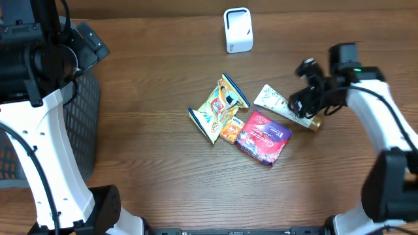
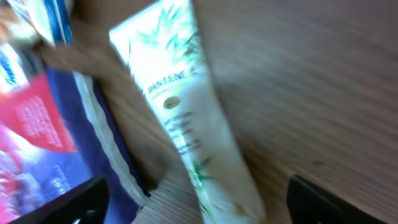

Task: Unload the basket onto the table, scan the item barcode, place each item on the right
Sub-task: 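Move the right gripper over the Pantene tube, then close the right gripper on the Pantene tube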

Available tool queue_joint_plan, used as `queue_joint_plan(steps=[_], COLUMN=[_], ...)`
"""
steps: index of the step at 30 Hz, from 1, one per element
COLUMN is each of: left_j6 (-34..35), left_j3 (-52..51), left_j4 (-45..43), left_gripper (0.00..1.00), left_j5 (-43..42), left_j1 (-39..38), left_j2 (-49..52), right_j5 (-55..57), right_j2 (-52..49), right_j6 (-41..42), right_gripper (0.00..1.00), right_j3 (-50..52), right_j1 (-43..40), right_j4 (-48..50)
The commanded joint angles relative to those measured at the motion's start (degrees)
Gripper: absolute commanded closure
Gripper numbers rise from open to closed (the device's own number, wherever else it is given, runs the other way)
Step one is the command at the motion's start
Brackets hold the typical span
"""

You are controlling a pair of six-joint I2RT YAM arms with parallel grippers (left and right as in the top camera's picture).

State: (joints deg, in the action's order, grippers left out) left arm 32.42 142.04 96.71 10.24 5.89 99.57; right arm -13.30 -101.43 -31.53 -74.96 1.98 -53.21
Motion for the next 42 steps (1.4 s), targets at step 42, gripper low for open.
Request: queue_joint_plan(steps=[42], left_j6=[-0.7], left_j3=[-0.2], left_j4=[0.1], left_gripper=[0.0], left_j5=[0.2], left_j1=[0.2], left_j2=[-0.2], right_j5=[9.8], right_j2=[-6.1], right_j6=[22.2], right_gripper=[0.46], right_j3=[6.4], right_j1=[1.2], right_j4=[10.0])
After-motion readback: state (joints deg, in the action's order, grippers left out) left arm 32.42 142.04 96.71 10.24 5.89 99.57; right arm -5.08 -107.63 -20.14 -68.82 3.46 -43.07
